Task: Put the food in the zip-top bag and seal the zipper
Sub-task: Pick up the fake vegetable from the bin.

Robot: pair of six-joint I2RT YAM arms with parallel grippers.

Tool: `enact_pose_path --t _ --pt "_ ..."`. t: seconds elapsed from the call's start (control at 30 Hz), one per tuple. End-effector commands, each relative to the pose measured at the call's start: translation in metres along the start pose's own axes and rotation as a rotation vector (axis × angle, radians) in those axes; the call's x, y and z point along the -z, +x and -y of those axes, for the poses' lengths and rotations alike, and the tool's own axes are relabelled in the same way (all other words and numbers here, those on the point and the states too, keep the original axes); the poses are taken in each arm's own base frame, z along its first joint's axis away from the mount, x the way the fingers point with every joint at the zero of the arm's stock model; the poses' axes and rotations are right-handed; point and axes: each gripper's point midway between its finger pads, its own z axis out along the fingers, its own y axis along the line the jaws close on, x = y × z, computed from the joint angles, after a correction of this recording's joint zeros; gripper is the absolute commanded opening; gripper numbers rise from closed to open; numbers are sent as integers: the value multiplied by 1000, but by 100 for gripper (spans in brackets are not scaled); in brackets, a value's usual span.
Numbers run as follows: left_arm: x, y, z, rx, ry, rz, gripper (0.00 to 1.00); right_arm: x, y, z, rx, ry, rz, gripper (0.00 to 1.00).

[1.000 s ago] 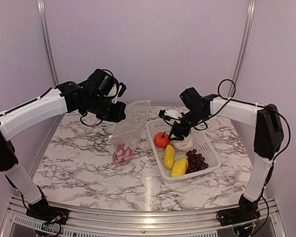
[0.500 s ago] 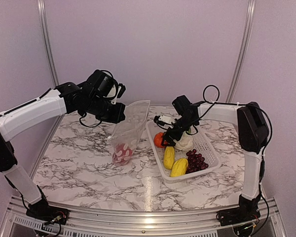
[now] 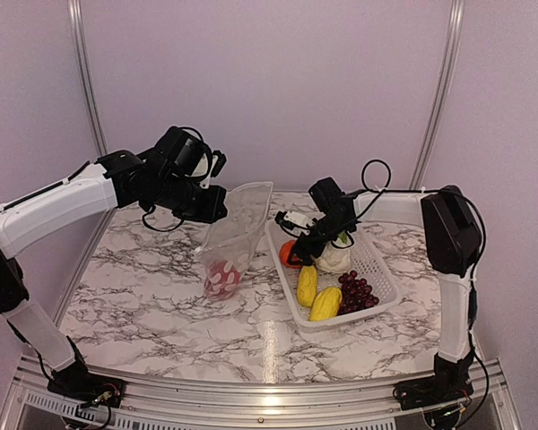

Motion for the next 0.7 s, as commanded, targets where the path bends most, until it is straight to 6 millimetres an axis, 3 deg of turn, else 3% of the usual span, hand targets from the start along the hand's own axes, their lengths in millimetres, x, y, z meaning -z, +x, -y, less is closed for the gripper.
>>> enact_pose_path --t 0.0,0.1,0.2,0.47,0.67 --pt "5 -7 2 8 13 31 0 2 -5 0 13 17 15 74" --pt "3 -9 2 8 13 32 0 11 -9 -1 23 25 24 60" --pt "1 -8 3 8 14 27 0 36 -21 -3 46 56 59 56" --pt "-1 -13 6 9 25 30 0 146 -79 -20 150 138 240 55" --pt "-5 -14 9 14 35 28 0 214 -141 -66 218 29 471 55"
